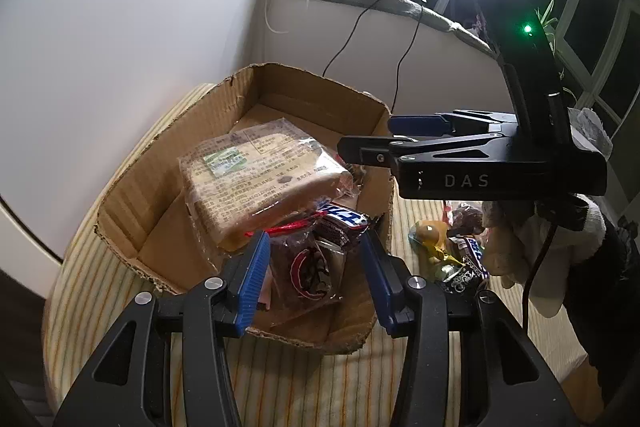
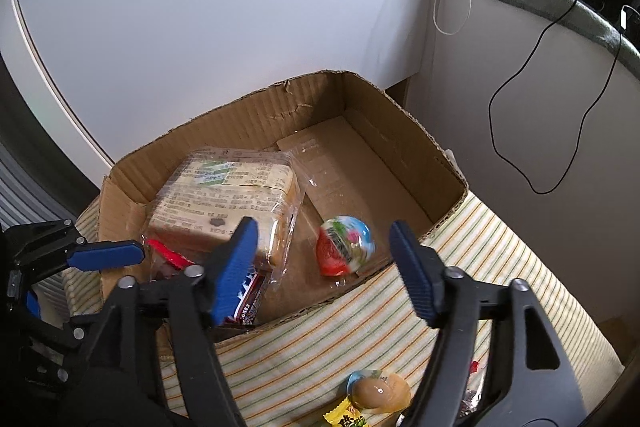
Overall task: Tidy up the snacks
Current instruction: 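Carry both candies over the box and open both tools to drop them, then move both tools back to the snack pile, left tool down to the green packet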
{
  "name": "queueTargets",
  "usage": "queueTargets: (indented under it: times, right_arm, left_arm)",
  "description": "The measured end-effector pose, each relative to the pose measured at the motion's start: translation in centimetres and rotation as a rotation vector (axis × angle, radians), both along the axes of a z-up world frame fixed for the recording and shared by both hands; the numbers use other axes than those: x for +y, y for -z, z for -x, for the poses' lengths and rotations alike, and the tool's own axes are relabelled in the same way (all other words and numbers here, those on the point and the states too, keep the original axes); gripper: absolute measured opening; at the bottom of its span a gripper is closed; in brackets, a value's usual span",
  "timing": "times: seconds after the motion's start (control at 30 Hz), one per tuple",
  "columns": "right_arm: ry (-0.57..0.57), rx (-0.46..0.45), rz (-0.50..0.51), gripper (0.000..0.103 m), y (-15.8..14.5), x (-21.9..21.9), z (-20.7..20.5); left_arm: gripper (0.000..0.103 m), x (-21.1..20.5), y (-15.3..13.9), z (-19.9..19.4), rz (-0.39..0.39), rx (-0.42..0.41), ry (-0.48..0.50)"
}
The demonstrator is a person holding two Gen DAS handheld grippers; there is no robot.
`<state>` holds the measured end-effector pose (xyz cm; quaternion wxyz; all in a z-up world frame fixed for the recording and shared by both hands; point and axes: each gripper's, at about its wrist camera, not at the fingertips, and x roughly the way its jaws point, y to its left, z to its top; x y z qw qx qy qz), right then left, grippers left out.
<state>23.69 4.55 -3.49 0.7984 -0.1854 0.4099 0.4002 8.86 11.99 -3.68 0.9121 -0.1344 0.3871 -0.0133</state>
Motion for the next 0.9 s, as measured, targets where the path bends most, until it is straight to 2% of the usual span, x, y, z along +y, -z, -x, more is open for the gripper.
queueTargets:
  times: [0.1,0.37,0.63,0.9]
  right_arm:
    - [0.005,-0.011,-0.003,0.082,-0.4,-0.3,0.3]
    - [0.024,-0.025,-0.028,0.087,-2.2,-2.9,1.3]
    - [0.072,-0.025,-0.038,0.09,-3.6,-9.2,3.3]
    - [0.139,0.031,-0.046,0.091,-2.9,-15.4,4.8]
  left_arm:
    - [0.046,-0.2,-0.3,0.4,-0.002,-0.006,-0.001]
    - [0.046,-1.8,-1.5,1.9,-0.005,-0.04,0.026]
    - [0.046,-5.3,-1.8,2.9,0.004,-0.051,0.099]
    - [0.046,-9.3,-0.7,3.6,0.023,-0.028,0.188]
